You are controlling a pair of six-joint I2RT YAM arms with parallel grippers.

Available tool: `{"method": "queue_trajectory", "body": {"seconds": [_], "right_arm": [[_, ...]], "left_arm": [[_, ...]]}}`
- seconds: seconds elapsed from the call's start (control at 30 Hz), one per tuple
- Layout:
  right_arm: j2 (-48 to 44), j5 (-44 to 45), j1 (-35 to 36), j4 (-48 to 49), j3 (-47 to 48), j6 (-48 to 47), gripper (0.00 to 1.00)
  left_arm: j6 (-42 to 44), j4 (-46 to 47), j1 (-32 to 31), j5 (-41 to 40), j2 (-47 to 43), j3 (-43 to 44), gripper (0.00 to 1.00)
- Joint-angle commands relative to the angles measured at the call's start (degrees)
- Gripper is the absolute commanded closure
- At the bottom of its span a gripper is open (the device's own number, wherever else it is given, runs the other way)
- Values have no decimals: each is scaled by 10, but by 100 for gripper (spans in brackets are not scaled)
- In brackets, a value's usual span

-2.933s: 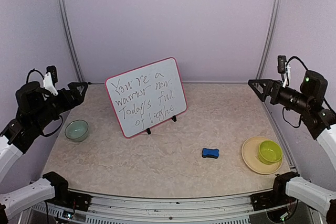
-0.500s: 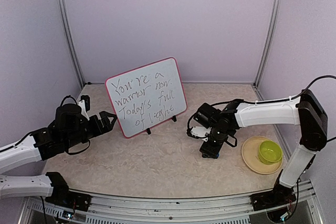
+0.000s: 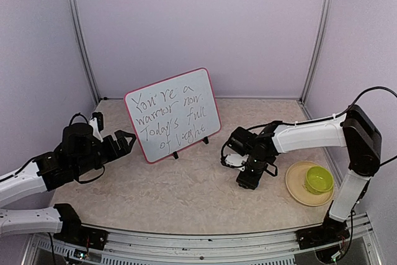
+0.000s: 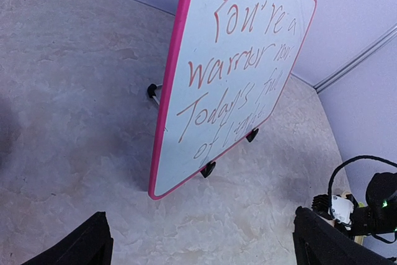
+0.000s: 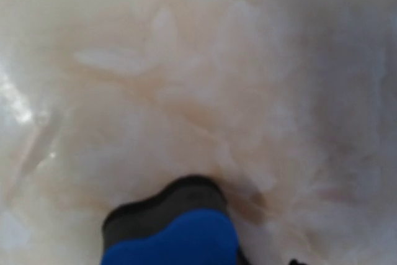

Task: Erase the whiteboard
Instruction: Pick up the whiteboard eraser from the center of the board.

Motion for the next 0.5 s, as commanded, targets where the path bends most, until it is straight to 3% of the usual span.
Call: {"method": "queue_trajectory", "body": {"seconds": [0.0, 0.1, 0.47], "right_arm": [[15, 10, 6, 6, -7, 3, 41], [15, 10, 6, 7, -8, 4, 50], [-16, -17, 6, 14, -12, 4, 54]], "left_arm": [[-5, 3, -3, -3, -6, -7, 1], [-7, 5, -3, -2, -6, -10, 1], [-19, 17, -8, 1, -4, -27, 1]]}}
